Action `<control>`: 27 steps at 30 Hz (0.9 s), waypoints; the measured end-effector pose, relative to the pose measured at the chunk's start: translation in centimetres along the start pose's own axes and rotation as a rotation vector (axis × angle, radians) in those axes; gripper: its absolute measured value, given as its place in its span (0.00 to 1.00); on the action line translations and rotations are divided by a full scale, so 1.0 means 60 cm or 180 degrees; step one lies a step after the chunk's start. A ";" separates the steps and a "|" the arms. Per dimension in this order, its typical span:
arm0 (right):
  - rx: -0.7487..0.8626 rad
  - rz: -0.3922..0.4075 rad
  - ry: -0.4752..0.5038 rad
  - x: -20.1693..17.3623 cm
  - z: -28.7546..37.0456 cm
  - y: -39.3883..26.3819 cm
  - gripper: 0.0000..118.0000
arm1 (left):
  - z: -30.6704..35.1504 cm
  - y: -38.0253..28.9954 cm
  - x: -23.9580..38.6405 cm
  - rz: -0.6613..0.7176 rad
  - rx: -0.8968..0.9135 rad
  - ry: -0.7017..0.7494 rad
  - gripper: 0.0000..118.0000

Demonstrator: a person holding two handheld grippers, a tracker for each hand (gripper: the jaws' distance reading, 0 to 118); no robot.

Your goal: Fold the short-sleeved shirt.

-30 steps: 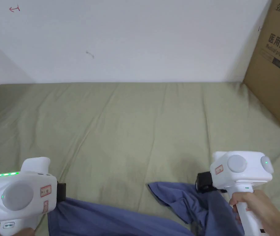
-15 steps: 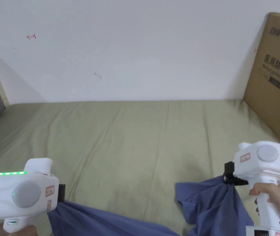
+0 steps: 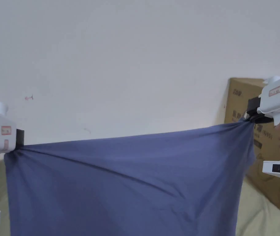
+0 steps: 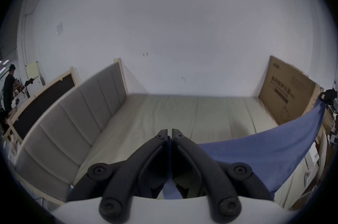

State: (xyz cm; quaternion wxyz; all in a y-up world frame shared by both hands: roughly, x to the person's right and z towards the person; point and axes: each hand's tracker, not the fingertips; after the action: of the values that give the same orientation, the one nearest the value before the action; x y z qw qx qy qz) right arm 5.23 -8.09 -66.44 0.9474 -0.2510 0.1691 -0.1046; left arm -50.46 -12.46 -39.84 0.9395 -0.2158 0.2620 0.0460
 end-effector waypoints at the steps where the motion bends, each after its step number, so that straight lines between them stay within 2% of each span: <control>1: 0.0046 0.0013 -0.0020 -0.012 0.008 0.019 0.01 | 0.004 0.026 -0.001 -0.0009 0.0057 -0.0004 0.02; 6: 0.0278 -0.0039 0.0030 -0.058 0.003 0.114 0.01 | 0.001 0.152 0.001 0.0012 0.0389 0.0082 0.02; 10: 0.0586 -0.0237 0.0132 -0.105 -0.004 0.203 0.01 | -0.017 0.245 -0.003 0.0225 0.0629 0.0128 0.01; 13: 0.0804 -0.0114 0.0079 -0.145 0.010 0.271 0.01 | -0.025 0.313 -0.005 0.0174 0.0781 0.0216 0.01; 14: 0.0863 -0.0141 0.0014 -0.155 0.016 0.293 0.01 | -0.024 0.335 -0.007 0.0164 0.0786 0.0219 0.01; 15: 0.0946 -0.0185 0.0095 -0.164 0.027 0.312 0.01 | -0.020 0.352 -0.009 0.0289 0.0919 0.0208 0.01; 17: 0.1051 -0.0202 0.0124 -0.180 0.042 0.336 0.01 | -0.016 0.390 -0.008 0.0222 0.0982 0.0282 0.01; 21: 0.1135 -0.0050 0.0051 -0.202 0.052 0.343 0.01 | -0.006 0.421 -0.015 0.0381 0.1160 0.0303 0.01; 22: 0.1136 -0.0019 0.0038 -0.204 0.050 0.340 0.01 | -0.009 0.426 -0.012 0.0242 0.1084 0.0404 0.01; 27: 0.0966 -0.0024 -0.0038 -0.195 -0.004 0.297 0.01 | -0.049 0.377 -0.001 0.0153 0.1156 0.0462 0.01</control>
State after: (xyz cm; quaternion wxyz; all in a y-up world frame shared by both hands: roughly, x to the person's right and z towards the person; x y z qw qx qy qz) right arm -3.62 10.32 -72.62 0.9750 -0.1062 0.1447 -0.1311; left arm -56.42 6.70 -50.67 0.9403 -0.0392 0.3381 0.0047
